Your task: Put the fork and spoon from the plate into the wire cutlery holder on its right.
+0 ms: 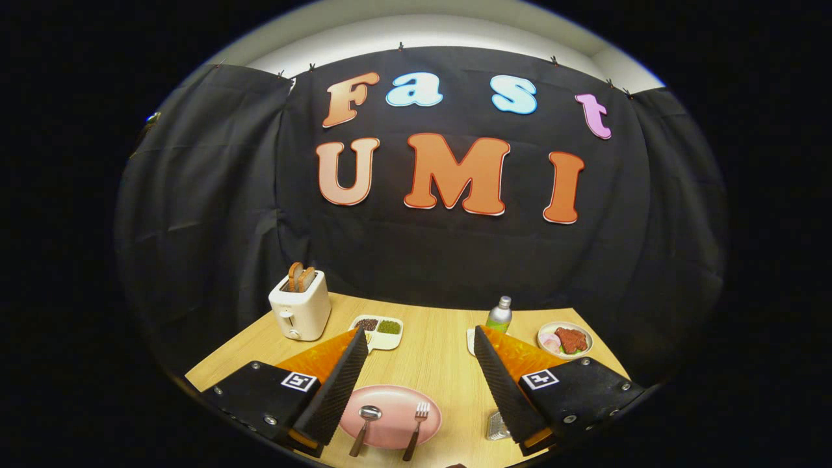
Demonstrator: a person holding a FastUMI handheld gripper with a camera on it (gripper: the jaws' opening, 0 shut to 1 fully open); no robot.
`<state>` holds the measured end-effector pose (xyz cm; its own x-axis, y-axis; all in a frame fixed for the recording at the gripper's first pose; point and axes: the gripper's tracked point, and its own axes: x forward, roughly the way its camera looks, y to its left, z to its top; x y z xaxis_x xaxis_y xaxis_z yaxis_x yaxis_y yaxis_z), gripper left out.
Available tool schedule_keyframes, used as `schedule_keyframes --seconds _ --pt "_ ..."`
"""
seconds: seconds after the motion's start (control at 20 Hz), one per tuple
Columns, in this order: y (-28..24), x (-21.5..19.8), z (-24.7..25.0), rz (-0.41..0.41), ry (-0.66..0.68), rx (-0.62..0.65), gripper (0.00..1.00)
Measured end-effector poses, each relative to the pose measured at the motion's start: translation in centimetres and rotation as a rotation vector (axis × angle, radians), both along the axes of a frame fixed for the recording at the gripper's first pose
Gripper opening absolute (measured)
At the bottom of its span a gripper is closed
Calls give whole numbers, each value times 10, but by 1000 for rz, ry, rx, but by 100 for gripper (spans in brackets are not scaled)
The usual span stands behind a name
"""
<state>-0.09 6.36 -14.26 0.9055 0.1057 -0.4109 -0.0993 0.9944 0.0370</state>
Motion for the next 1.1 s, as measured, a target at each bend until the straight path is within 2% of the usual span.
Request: schedule_keyframes --seconds 0.35,0.5,0.7,1.1 --pt "22 -22 -51 -30 194 -15 98" --pt "30 -32 -75 -9 279 -40 98" --pt "36 -40 -113 68 404 -32 97" --pt "28 -60 -191 188 655 -89 86"
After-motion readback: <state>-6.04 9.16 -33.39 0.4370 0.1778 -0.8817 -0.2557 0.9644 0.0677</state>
